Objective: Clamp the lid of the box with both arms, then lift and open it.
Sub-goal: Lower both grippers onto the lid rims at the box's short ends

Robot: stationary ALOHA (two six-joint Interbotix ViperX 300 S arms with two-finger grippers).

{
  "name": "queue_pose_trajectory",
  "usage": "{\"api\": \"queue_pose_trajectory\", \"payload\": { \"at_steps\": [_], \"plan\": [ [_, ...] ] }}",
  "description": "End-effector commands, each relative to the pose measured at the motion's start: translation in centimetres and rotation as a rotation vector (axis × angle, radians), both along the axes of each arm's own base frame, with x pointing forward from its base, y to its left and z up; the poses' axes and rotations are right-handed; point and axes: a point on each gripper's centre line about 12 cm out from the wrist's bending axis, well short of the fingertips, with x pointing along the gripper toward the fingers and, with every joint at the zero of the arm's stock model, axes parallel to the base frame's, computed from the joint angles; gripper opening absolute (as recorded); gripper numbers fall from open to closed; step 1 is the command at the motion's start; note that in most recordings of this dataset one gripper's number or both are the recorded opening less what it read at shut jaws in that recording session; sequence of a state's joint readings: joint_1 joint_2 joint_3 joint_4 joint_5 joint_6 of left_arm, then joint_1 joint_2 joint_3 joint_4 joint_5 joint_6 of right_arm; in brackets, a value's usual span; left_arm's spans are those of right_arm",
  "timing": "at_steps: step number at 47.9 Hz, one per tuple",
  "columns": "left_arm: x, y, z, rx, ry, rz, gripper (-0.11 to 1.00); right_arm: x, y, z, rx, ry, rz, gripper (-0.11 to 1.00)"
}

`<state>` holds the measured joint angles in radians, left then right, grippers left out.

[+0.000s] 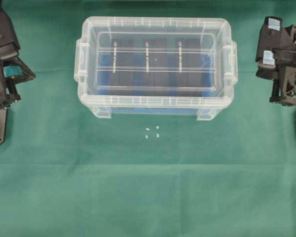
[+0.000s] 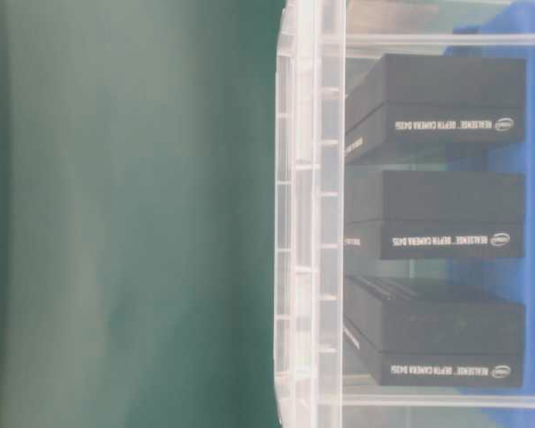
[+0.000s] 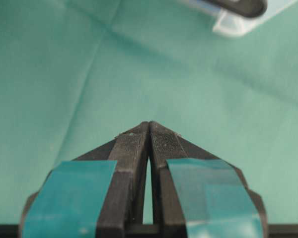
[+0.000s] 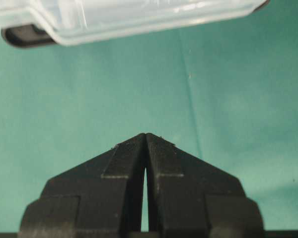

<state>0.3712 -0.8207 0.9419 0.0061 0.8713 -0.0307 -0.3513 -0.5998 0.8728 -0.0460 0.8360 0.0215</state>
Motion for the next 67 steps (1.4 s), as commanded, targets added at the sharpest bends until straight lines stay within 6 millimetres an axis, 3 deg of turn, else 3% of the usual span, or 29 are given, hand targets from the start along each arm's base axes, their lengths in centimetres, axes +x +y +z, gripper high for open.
{"api": "queue_pose_trajectory", "payload": {
  "at_steps": [1,30,67],
  "plan": [
    [0.2,0.2,0.9,0.007,-0.006,0.002,0.01,0.3,-0.2,0.8,-0.008,-0.013,-0.003,0.0],
    [1.0,0.6,0.8,0.014,-0.009,-0.005,0.01,0.5,-0.3,0.9,-0.016,-0.025,0.0,0.0],
    [8.2,3.1,0.2,0.081,0.082,-0.17,0.01,3.8,-1.6,0.3,-0.061,-0.013,0.082,0.0]
  ]
}}
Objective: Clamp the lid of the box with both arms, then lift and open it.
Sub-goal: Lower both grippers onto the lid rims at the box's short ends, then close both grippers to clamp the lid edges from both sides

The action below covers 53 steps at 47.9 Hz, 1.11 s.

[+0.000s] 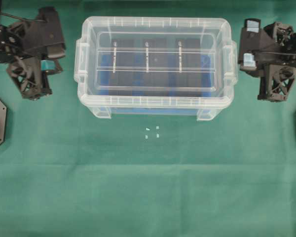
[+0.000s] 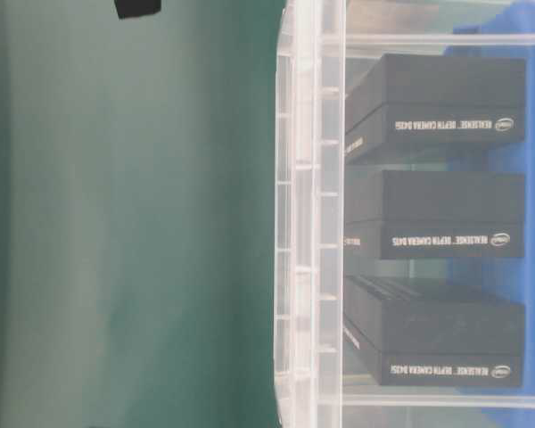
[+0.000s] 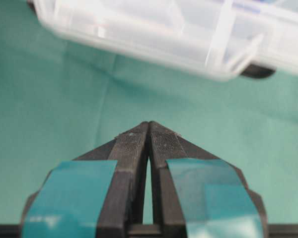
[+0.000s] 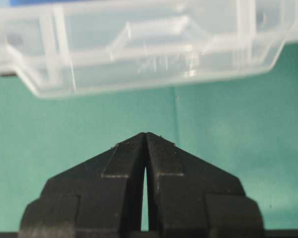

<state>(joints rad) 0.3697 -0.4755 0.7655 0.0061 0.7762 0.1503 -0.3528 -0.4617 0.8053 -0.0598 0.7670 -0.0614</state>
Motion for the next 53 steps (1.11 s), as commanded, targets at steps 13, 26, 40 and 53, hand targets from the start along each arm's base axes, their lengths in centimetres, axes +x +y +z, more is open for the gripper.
{"api": "queue_pose_trajectory", "payload": {
  "at_steps": [13,26,40,53],
  "plan": [
    [3.4,1.4,0.5,0.048,0.018,-0.088,0.02,1.7,-0.6,1.0,-0.033,-0.047,0.028,0.0],
    [3.9,1.7,0.2,0.06,0.021,-0.101,0.02,2.7,-1.1,0.9,-0.044,-0.047,0.049,0.0],
    [3.8,1.7,0.2,0.062,0.019,-0.106,0.01,3.9,-1.4,0.8,-0.049,-0.039,0.064,0.0],
    [3.7,1.7,0.2,0.06,0.019,-0.104,0.01,4.0,-1.5,0.9,-0.048,-0.041,0.063,0.0]
  ]
}}
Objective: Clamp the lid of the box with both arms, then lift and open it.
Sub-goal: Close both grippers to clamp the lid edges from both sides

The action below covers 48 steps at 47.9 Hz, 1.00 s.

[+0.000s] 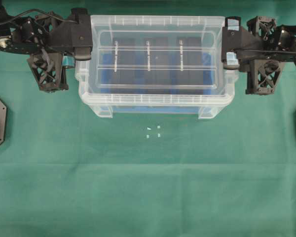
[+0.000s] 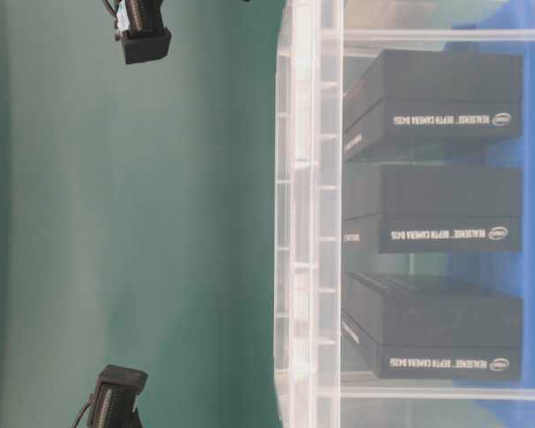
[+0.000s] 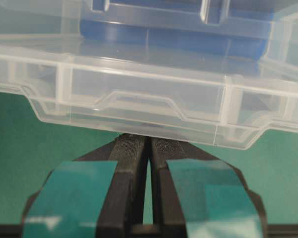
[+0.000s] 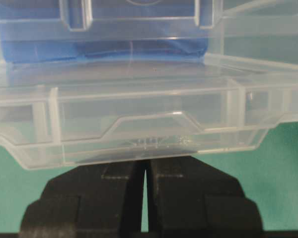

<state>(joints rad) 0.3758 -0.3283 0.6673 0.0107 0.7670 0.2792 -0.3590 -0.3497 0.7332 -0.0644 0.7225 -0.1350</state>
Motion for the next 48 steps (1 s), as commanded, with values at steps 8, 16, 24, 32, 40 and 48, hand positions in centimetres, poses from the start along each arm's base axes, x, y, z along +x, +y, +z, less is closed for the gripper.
{"api": "queue_pose_trajectory", "payload": {
  "at_steps": [8,16,24,32,40,48],
  "plan": [
    [0.3,0.1,0.8,0.01,-0.042,0.008,0.01,1.3,0.0,1.2,-0.009,-0.051,0.006,0.0],
    [0.3,0.1,0.9,0.008,-0.043,0.01,0.01,1.3,0.0,1.4,-0.01,-0.055,0.006,0.0],
    [0.2,0.0,0.9,0.003,-0.038,0.014,0.01,1.3,0.1,1.9,-0.012,-0.066,0.004,0.0],
    [0.1,0.0,0.9,-0.005,-0.027,0.022,0.01,1.3,0.3,2.5,-0.013,-0.076,0.007,0.0],
    [0.0,-0.2,1.2,-0.006,-0.029,0.019,0.02,1.5,0.4,3.0,-0.017,-0.087,0.015,0.0],
    [0.1,-0.4,1.8,-0.007,-0.031,0.014,0.01,1.7,0.5,3.3,-0.018,-0.092,0.018,0.0]
  ]
}}
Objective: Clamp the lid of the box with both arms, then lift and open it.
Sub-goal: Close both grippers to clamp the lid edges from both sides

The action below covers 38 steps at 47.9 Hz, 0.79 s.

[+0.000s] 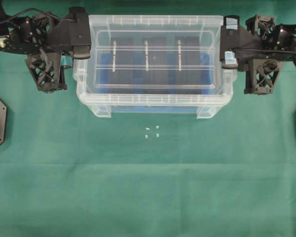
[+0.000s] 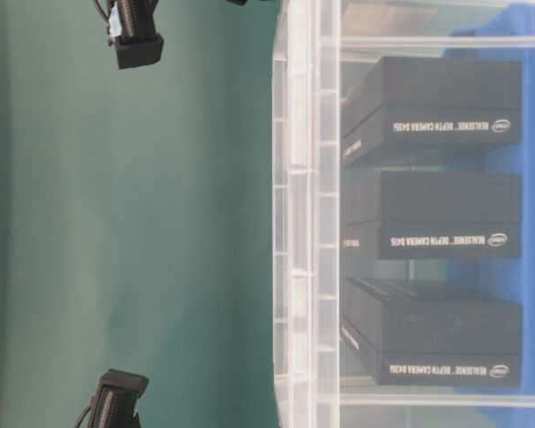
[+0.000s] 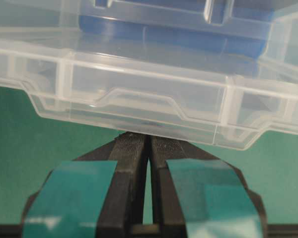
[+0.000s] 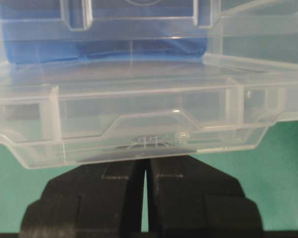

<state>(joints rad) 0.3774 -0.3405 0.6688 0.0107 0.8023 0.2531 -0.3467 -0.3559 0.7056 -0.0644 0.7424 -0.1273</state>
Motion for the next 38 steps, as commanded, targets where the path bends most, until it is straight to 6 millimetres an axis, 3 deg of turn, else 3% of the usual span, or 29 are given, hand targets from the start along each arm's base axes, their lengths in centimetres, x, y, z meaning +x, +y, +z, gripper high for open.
{"api": "queue_pose_trajectory", "payload": {
  "at_steps": [1,13,38],
  "plan": [
    [0.7,-0.3,1.8,0.013,-0.049,-0.013,0.01,1.2,0.3,2.4,-0.017,-0.081,0.012,0.0],
    [0.8,-0.4,2.4,-0.002,-0.046,0.009,0.01,1.1,0.4,3.3,-0.023,-0.098,0.013,0.0],
    [0.9,-1.6,6.5,0.014,-0.104,-0.024,0.02,0.4,0.7,5.1,-0.029,-0.116,0.012,0.0]
  ]
}}
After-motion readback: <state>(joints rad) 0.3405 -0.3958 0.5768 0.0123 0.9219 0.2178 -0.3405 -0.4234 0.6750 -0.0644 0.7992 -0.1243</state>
